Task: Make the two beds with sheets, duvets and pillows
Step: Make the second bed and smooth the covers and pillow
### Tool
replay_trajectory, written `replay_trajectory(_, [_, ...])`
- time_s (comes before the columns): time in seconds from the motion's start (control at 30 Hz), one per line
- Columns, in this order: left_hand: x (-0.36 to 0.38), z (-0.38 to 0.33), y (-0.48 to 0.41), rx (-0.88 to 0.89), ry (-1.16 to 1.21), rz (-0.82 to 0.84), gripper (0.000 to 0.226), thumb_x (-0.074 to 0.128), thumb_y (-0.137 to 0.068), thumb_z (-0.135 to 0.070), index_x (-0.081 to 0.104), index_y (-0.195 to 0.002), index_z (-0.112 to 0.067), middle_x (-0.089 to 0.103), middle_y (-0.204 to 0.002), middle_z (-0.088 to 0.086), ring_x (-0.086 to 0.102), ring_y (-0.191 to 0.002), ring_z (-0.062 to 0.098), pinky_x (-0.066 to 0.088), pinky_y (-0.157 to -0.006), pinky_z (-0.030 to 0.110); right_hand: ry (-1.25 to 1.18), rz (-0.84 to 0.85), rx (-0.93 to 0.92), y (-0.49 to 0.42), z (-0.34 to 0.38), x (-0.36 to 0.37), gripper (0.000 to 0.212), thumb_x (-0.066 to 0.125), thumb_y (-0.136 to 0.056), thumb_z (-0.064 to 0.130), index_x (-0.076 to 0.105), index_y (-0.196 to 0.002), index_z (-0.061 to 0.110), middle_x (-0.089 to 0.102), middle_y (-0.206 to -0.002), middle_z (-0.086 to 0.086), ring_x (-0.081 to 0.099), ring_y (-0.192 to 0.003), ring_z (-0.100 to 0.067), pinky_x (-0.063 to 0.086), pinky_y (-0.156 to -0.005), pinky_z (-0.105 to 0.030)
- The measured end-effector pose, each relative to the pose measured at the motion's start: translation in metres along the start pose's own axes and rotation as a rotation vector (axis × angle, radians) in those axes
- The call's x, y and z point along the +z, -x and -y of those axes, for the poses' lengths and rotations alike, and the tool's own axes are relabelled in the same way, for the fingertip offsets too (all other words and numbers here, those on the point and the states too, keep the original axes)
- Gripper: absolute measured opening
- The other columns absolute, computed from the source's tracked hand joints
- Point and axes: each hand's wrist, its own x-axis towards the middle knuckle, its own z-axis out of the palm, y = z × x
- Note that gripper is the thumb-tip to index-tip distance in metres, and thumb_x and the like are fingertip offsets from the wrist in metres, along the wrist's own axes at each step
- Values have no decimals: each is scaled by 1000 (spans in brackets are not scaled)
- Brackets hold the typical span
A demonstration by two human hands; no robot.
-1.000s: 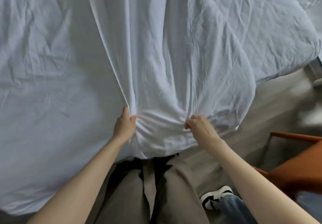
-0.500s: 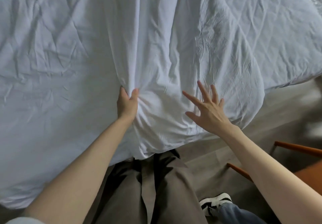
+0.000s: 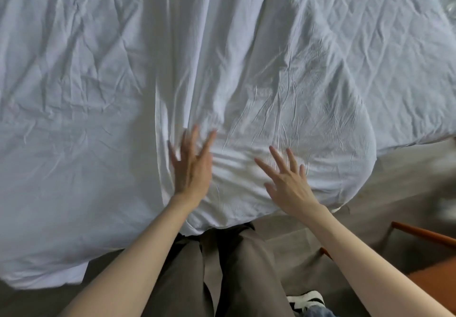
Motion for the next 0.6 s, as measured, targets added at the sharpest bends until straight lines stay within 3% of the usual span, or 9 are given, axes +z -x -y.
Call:
replay_trajectory(0.07, [6,-18,3,190,-32,258,52,41,-99,-40,28,-149,-40,4,-163,2,-4,-149,34,-7,-114,62,38,41,-28,-2,3,6,64,43,-101,33,7,-152,45,-23,-160,8,-23,-146,-32,9,-113,-68])
replay_trajectory(0.13, [15,-19,9,193,-104,503,60,32,-98,-57,9,-152,-45,-17,-162,-4,-24,-145,33,-13,-114,61,47,136,3,-1,0,13,67,43,-101,34,0,-149,53,-27,-157,14,-26,-145,-30,9,-109,-72])
replay_trajectory(0.2, [21,-7,18,136,-143,596,69,31,-96,-63,-5,-151,-44,-25,-159,-5,-27,-144,32,-13,-116,56,49,211,56,2,-7,19,71,45,-100,33,-3,-146,58,-29,-155,18,-28,-144,-29,11,-105,-76])
replay_trajectory(0.37, [1,13,32,169,-109,680,70,43,-98,-51,6,-154,-37,-9,-163,-2,-12,-149,26,-6,-121,41,-23,263,176,17,8,9,59,45,-100,30,19,-148,53,-10,-161,16,-13,-149,-23,8,-104,-78])
replay_trajectory(0.5, [-42,23,31,231,-29,624,58,34,-103,-45,13,-155,-31,6,-163,0,5,-150,23,2,-120,41,-5,79,158,34,45,-8,64,46,-99,31,12,-152,46,-6,-163,8,-7,-150,-25,6,-115,-65])
replay_trajectory(0.6, [-83,44,33,240,-9,511,57,33,-103,-42,11,-155,-33,5,-163,-2,2,-150,23,4,-120,42,-75,-99,148,53,84,-20,66,46,-100,31,10,-153,41,-6,-163,6,-7,-150,-24,8,-119,-52])
